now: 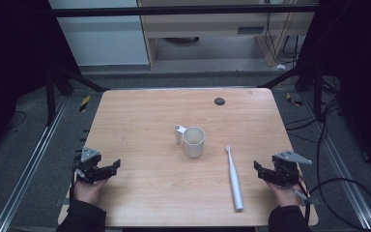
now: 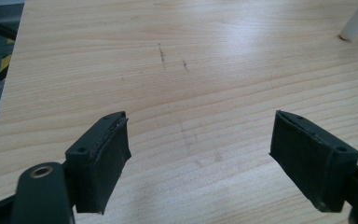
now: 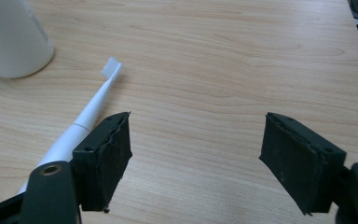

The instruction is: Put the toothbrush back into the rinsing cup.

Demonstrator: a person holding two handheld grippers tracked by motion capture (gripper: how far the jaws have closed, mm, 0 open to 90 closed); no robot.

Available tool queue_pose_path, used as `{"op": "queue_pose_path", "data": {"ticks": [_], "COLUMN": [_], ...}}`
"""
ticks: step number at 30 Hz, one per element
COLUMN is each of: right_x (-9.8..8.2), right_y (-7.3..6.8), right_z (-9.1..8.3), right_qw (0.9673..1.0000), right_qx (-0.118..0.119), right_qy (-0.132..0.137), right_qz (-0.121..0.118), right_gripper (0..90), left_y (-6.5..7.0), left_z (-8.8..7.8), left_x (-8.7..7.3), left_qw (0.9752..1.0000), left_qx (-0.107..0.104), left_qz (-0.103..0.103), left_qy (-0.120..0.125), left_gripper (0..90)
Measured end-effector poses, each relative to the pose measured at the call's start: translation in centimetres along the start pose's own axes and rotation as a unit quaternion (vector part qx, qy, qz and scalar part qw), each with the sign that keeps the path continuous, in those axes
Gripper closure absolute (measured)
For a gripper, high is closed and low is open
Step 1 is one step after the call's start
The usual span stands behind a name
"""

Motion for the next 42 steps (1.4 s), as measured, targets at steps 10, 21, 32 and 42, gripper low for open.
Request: {"op": "queue_pose_path", "data": {"ticks": [10,21,32,42], "right_x": [0.5,0.9,1.0,0.6], "right_y": [-1.9,-3.6,-4.5,-5.3], "right_z": [0.2,0.6,1.9,3.7], "right_qw": [0.9994,0.9978,0.9961,0.9945], "right_qx": [0.030,0.059,0.076,0.085], "right_qy": [-0.006,-0.012,-0.022,-0.043], "right_qz": [-0.016,-0.027,-0.039,-0.044], "right_gripper": [35.9,49.3,61.1,67.7], "left_y": [-0.2,0.2,0.6,0.8], "left_z": [-0.1,-0.4,-0.1,-0.1], "left_x": [-0.2,0.1,-0.2,-0.2], "left_qw": [0.9999,0.9995,0.9996,0.9995], "left_qx": [-0.005,-0.029,0.000,-0.004], "left_qz": [-0.001,-0.012,0.028,0.029], "left_qy": [-0.012,-0.007,-0.009,-0.006], "left_gripper": [27.4,39.5,35.5,37.7]}}
Point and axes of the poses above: each handheld gripper's, and its own axes: z roughly forward along the jaws, x roughly out of its top, y roughly to its right, the point moved 10 cm from there along z, roughly forward along the jaws, and after that the axes turned 13 degrees about x, right-handed, at the moved point
